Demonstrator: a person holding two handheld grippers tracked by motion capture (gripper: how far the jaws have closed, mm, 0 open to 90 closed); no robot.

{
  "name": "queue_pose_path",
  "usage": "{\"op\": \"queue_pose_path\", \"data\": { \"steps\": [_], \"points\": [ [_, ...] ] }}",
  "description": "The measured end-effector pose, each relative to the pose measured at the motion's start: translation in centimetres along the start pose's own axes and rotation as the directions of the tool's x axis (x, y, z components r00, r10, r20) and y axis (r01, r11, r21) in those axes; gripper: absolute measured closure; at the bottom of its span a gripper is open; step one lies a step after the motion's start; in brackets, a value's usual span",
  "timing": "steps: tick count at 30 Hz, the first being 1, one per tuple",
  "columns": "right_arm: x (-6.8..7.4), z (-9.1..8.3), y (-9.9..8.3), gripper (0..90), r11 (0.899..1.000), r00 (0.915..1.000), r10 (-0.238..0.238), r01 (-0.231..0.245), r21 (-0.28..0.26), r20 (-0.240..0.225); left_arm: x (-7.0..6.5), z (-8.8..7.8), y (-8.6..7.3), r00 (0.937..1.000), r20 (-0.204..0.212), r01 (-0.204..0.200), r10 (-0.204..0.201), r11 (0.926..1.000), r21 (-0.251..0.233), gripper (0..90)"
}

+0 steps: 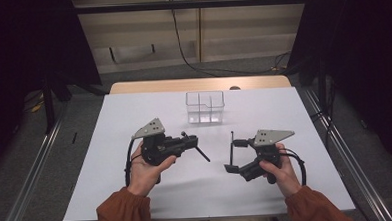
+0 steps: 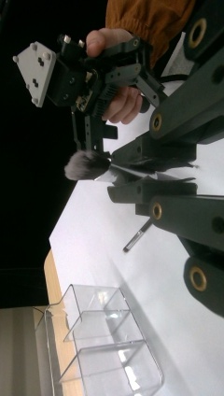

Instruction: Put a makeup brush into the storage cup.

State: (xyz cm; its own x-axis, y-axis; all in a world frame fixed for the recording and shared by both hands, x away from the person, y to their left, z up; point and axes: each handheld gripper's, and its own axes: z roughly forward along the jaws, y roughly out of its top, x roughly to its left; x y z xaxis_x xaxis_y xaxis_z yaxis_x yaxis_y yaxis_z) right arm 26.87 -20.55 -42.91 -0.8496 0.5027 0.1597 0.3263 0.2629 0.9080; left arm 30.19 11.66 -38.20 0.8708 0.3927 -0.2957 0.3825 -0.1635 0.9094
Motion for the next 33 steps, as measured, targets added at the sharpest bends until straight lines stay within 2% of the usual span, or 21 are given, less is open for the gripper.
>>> {"op": "queue_pose_path", "data": {
  "steps": [4, 6, 12, 18, 19, 20, 21, 23, 24, 25, 27, 28, 31, 33],
  "points": [
    [0.1, -0.4, -0.5, 5.3, 0.999, 0.9981, -0.024, 0.025, -0.025, 0.057, 0.2, -0.5, 0.3, 0.9999, -0.015, -0.003, 0.003, 1.0, 0.009, 83.8],
    [0.1, -0.4, -0.6, 5.3, 0.999, 0.9977, -0.026, 0.028, -0.024, 0.063, 0.4, -0.7, 0.3, 0.9998, -0.02, -0.002, 0.002, 1.0, 0.006, 83.9],
    [0.0, -1.8, -1.0, 5.9, 0.999, 0.9934, 0.003, 0.002, -0.043, 0.115, 0.8, -1.1, 0.2, 0.9994, -0.035, 0.002, -0.001, 1.0, 0.008, 83.9],
    [-0.1, -2.8, -1.3, 8.0, 0.999, 0.9922, 0.012, -0.006, -0.048, 0.124, 1.2, -1.5, 0.3, 0.9986, -0.053, -0.002, 0.003, 0.9998, 0.02, 83.9],
    [-0.1, -3.0, -1.3, 9.5, 0.999, 0.99, 0.01, -0.003, -0.052, 0.141, 1.2, -1.6, 0.3, 0.9984, -0.057, 0.001, 0.0, 0.9998, 0.021, 83.9],
    [-0.2, -3.4, -1.5, 9.6, 0.997, 0.9866, 0.028, -0.017, -0.07, 0.16, 1.3, -1.7, 0.3, 0.9981, -0.062, -0.001, 0.003, 0.9998, 0.022, 83.9],
    [-0.2, -3.4, -1.5, 9.6, 0.997, 0.9866, 0.028, -0.017, -0.07, 0.16, 1.4, -1.8, 0.4, 0.9982, -0.06, -0.002, 0.003, 0.9998, 0.02, 83.9],
    [-0.3, -4.2, -1.9, 8.5, 0.995, 0.9793, 0.055, -0.038, -0.094, 0.195, 1.5, -2.0, 0.4, 0.9979, -0.064, -0.004, 0.006, 0.9998, 0.021, 83.9],
    [-0.3, -4.2, -1.9, 8.5, 0.995, 0.9793, 0.055, -0.038, -0.094, 0.195, 1.6, -2.1, 0.5, 0.9973, -0.073, -0.008, 0.009, 0.9997, 0.023, 83.9],
    [-0.3, -4.8, -2.3, 7.4, 0.991, 0.9744, 0.072, -0.047, -0.122, 0.213, 1.7, -2.2, 0.6, 0.9973, -0.073, -0.008, 0.009, 0.9998, 0.018, 83.9],
    [-0.3, -5.0, -2.4, 7.0, 0.99, 0.9725, 0.072, -0.043, -0.131, 0.222, 1.8, -2.4, 0.7, 0.997, -0.077, -0.006, 0.007, 0.9998, 0.018, 83.9],
    [-0.3, -5.6, -2.8, 4.7, 0.99, 0.9667, 0.071, -0.038, -0.136, 0.246, 1.9, -2.5, 0.7, 0.9967, -0.082, -0.004, 0.005, 0.9998, 0.017, 83.9],
    [-0.4, -6.0, -3.1, 3.9, 0.989, 0.9632, 0.078, -0.041, -0.144, 0.257, 2.1, -2.7, 0.8, 0.996, -0.09, -0.004, 0.005, 0.9998, 0.017, 83.9],
    [-0.3, -6.6, -3.6, 0.0, 0.989, 0.9532, 0.077, -0.035, -0.147, 0.292, 2.3, -2.9, 0.9, 0.9952, -0.097, 0.0, 0.002, 0.9999, 0.014, 83.9]
  ]
}}
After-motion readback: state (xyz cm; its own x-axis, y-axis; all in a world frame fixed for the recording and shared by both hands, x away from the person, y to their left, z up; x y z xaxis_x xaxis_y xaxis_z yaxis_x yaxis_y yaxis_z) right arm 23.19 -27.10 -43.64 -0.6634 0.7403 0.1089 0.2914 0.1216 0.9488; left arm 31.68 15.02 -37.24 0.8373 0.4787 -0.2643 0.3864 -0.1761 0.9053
